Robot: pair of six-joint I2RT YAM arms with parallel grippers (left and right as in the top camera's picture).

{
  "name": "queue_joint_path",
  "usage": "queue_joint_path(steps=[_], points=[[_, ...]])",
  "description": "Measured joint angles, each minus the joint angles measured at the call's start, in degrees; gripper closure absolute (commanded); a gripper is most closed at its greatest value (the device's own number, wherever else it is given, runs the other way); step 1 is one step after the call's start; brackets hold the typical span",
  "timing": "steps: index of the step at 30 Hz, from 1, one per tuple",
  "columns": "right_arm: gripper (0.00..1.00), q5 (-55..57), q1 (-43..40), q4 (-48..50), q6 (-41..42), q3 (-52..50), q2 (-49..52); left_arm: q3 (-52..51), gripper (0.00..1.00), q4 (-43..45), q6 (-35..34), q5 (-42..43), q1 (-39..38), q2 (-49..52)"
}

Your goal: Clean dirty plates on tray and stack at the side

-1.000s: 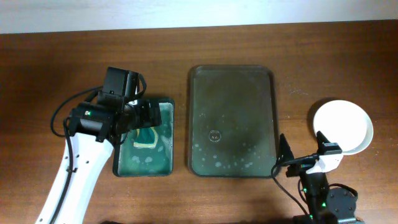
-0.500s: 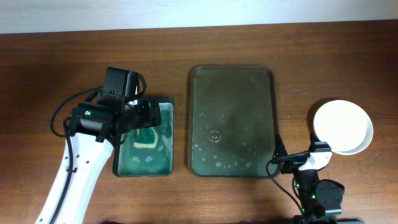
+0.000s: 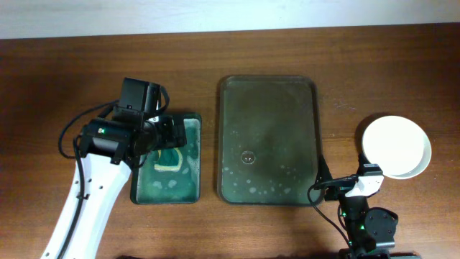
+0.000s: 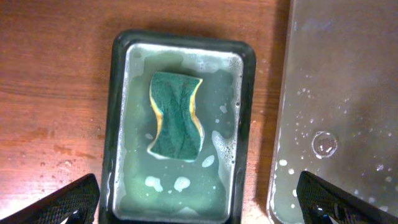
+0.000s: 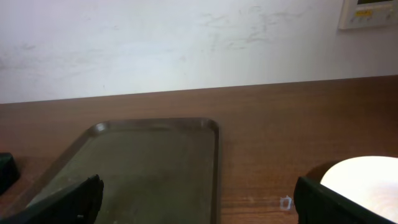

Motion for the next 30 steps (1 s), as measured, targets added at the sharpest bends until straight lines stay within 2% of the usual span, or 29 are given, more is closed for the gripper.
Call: queue_joint_path(steps=[3, 6, 7, 8, 9, 14, 17, 23, 30], points=[[0.02, 0.0, 0.0, 0.0, -0.02, 0.0, 0.0, -1.64, 0.01, 1.95, 0.02, -1.75, 0.0, -2.47], [0.02, 0.0, 0.0, 0.0, 0.0, 0.0, 0.0, -5.95, 0.01, 10.14, 0.0, -4.22, 0.02, -9.53], [0.02, 0.0, 0.0, 0.0, 0.0, 0.0, 0.0, -9.27, 0.01, 16.48, 0.04, -5.31, 0.02, -13.99], [0.02, 0.0, 0.0, 0.0, 0.0, 0.0, 0.0, -10.36, 0.01, 17.84, 0.07, -5.64, 0.02, -15.96], [0.02, 0.0, 0.0, 0.02, 0.0, 0.0, 0.0, -13.86, 0.01, 23.37, 0.26, -6.16, 0.02, -19.58], [0.02, 0.02, 0.0, 0.0, -0.02, 0.0, 0.0, -34.4, 0.01, 43.43, 3.52, -7.23, 0.59, -34.84], [0.02, 0.0, 0.0, 0.02, -0.02, 0.0, 0.02, -43.78, 0.01, 48.33, 4.39, -7.39, 2.73, -43.3], [0.02, 0.02, 0.0, 0.0, 0.02, 0.0, 0.04, -57.75, 0.01, 52.02, 5.18, -7.43, 6.62, -61.35], [0.02, 0.0, 0.0, -0.02, 0.02, 0.0, 0.04, -70.93, 0.01, 59.06, 5.38, -7.41, 9.4, -75.89]])
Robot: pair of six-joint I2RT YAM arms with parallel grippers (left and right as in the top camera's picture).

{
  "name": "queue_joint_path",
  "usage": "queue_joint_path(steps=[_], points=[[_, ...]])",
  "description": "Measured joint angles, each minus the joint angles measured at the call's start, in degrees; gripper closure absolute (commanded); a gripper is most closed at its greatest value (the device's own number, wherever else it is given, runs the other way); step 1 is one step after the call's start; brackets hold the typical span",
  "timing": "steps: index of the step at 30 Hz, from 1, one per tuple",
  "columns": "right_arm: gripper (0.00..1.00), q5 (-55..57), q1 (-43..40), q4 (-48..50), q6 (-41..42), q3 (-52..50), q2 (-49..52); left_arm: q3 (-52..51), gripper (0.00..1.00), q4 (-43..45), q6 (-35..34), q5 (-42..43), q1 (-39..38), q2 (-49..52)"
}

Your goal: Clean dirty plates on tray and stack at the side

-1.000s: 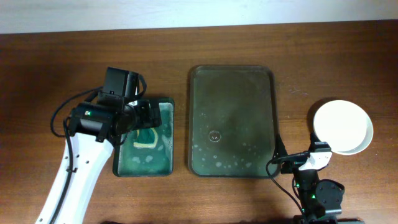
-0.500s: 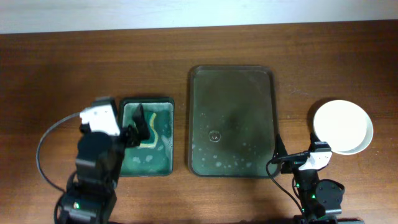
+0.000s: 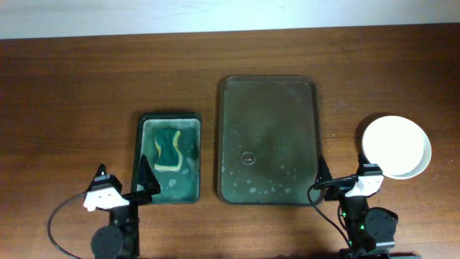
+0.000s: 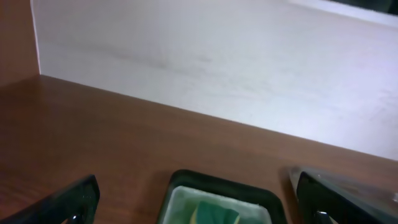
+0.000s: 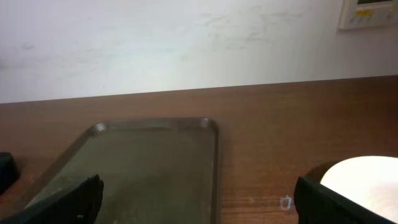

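The grey tray (image 3: 267,115) lies mid-table, wet with soap bubbles, with no plate on it. White plates (image 3: 397,147) sit to its right on the table; the right wrist view catches their rim (image 5: 367,186). My left gripper (image 3: 122,180) rests open and empty at the near edge, left of the tray. My right gripper (image 3: 346,176) is parked open and empty at the near edge between tray and plates. A green-and-yellow sponge (image 3: 168,149) lies in soapy water.
A small dark basin (image 3: 141,158) left of the tray holds the sponge and the soapy water; its far rim (image 4: 217,183) shows in the left wrist view. A white wall runs behind the brown wooden table.
My left arm was over the basin, its open gripper looking down on the sponge. Now it is drawn back to the near edge, facing the wall. The sponge, the plates and the right arm have not moved.
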Motion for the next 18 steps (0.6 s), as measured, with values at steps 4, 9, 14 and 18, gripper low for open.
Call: queue_joint_path(steps=[4, 9, 14, 18], points=[[0.02, 0.0, 0.0, 0.0, -0.07, 0.0, 0.0, -4.11, 0.0, 0.96, 0.02, 0.04, 0.22, -1.33], [0.02, 0.0, 0.0, 0.02, -0.04, 0.0, 0.0, -4.9, 0.01, -0.15, 0.02, 0.48, 0.2, -1.42], [0.02, 0.0, 0.0, 0.02, -0.04, 0.0, 0.0, -4.9, 0.01, -0.15, 0.02, 0.48, 0.09, -1.42], [0.02, 0.0, 0.0, 0.02, -0.02, 0.0, 0.0, -4.9, 0.01, -0.15, 0.02, 0.48, 0.09, -1.42]])
